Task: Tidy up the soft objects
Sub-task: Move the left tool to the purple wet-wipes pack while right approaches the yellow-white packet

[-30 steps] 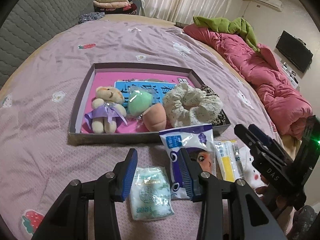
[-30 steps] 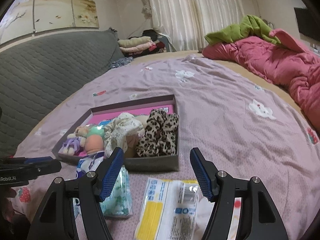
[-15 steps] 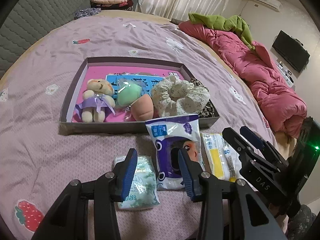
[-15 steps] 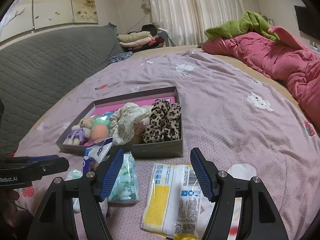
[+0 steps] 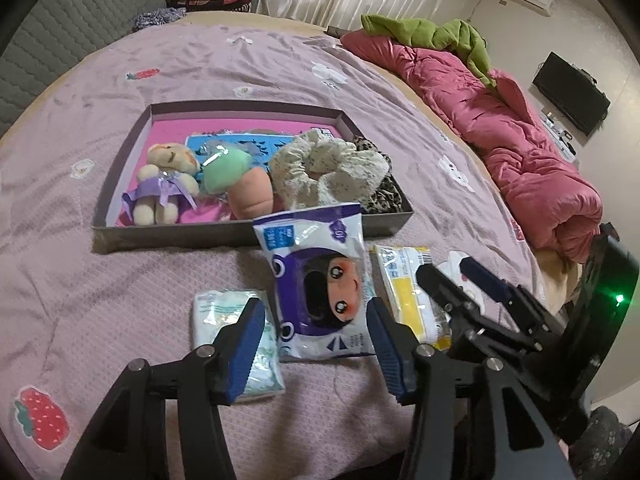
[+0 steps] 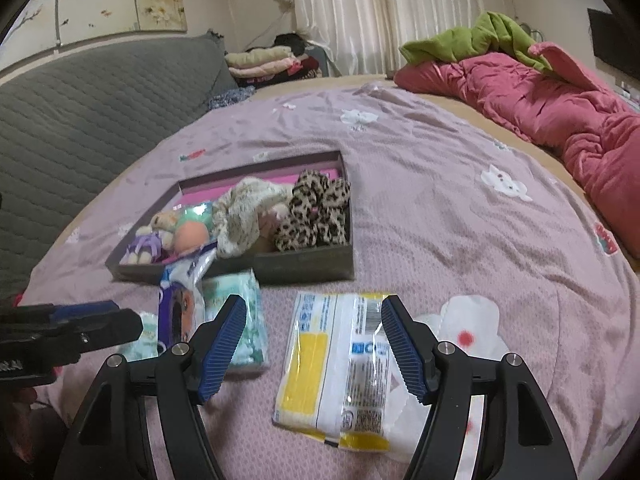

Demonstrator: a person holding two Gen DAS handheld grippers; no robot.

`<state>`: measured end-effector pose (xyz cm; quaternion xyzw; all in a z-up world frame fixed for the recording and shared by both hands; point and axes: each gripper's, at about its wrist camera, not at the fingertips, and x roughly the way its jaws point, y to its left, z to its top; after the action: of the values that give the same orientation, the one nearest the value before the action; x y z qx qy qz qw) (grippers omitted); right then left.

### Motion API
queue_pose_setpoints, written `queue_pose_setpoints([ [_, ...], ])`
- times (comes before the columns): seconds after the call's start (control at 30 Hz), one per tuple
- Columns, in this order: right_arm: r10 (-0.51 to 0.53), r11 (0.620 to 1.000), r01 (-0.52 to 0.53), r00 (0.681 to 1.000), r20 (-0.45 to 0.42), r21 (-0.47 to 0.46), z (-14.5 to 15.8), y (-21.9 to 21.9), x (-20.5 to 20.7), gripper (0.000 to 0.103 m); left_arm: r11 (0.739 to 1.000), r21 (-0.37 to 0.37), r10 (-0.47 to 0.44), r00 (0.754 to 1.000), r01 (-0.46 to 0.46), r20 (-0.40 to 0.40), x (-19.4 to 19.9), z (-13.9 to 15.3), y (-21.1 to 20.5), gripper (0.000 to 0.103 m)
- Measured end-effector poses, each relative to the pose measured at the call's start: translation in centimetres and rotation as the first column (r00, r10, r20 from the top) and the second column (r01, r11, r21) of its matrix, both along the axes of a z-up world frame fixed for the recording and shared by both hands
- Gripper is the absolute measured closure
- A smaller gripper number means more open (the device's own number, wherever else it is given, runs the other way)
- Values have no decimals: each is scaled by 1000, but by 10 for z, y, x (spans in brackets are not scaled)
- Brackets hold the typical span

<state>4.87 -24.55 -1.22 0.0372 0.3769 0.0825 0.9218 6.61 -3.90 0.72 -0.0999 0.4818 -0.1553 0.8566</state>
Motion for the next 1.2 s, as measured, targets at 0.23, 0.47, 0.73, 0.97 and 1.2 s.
queue_pose_setpoints([
  [0.23,-1,1000,1,1000,-9,-8,-3,-2,-4,31,1000,-7,14,999,-15,-42,3,-8,-9,49],
  [0.47,-5,1000,5,1000,-25,5,-6,-7,-2,31,997,-75,19,995,-26,-98,12,-16,-15,34],
  [0.73,1,1000,0,999,-49,18,-12,-9,0,31,998,-53,39,995,-44,-92,32,-18,-17,34],
  [0.97,19,1000,-19,995,-101,-1,-24,-6,6,31,998,-50,26,994,-31,-105,42,-27,-19,30],
  [1.2,24,999,-30,987,-158,-35,-37,0,10,31,998,-44,40,992,-46,-121,51,-35,-18,30],
])
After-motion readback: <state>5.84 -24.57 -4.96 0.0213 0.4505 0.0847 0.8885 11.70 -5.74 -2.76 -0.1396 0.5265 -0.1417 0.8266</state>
